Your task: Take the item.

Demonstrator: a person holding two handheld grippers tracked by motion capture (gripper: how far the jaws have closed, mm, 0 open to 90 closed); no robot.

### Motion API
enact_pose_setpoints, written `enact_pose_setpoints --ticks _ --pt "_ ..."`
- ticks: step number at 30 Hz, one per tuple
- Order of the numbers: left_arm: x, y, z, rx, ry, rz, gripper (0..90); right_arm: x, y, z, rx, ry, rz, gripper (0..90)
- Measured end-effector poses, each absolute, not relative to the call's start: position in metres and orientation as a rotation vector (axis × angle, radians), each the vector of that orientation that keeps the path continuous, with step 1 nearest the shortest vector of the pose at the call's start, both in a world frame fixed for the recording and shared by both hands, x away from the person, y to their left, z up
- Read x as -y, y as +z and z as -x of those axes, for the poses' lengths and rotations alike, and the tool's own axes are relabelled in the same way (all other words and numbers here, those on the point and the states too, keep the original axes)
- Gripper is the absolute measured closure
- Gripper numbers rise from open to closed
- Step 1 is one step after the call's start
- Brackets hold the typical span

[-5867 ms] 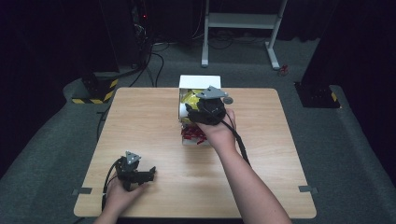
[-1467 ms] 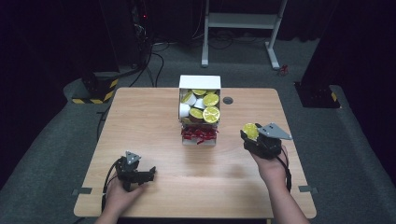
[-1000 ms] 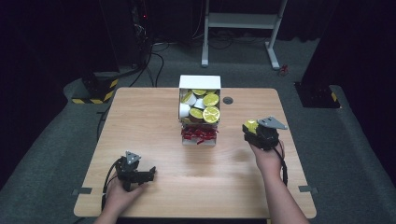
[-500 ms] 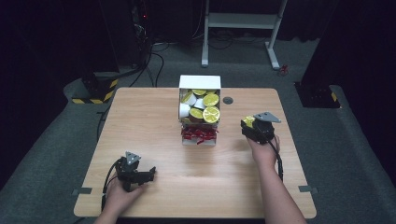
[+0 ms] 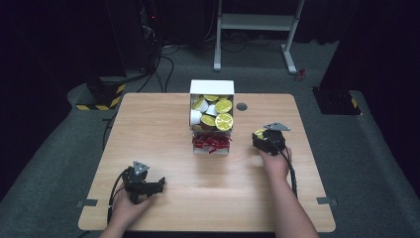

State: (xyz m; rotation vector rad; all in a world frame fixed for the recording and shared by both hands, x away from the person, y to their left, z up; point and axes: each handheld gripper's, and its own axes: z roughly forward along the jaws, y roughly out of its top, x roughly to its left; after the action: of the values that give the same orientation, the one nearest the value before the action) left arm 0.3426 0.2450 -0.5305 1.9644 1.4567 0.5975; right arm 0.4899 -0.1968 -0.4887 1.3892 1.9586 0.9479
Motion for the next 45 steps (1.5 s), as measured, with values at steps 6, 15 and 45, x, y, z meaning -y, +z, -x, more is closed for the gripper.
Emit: enact_pose_setpoints --ticks 6,15,45 --pt "-0.245 -0.531 -0.342 -1.455 0.597 -1.964 0.6 0.192 -0.497 -0.492 -1.986 0.911 -1.387 38.3" --pt "-0.245 -0.531 -0.342 -1.456 0.597 -1.965 0.6 0.195 -0.503 -0.488 -1.989 0.899 -1.418 38.2" --pt "-0.245 -0.530 -0.342 -1.456 0.597 -1.965 0.6 0.202 -0.512 -0.489 -1.970 0.925 -1.441 33.1"
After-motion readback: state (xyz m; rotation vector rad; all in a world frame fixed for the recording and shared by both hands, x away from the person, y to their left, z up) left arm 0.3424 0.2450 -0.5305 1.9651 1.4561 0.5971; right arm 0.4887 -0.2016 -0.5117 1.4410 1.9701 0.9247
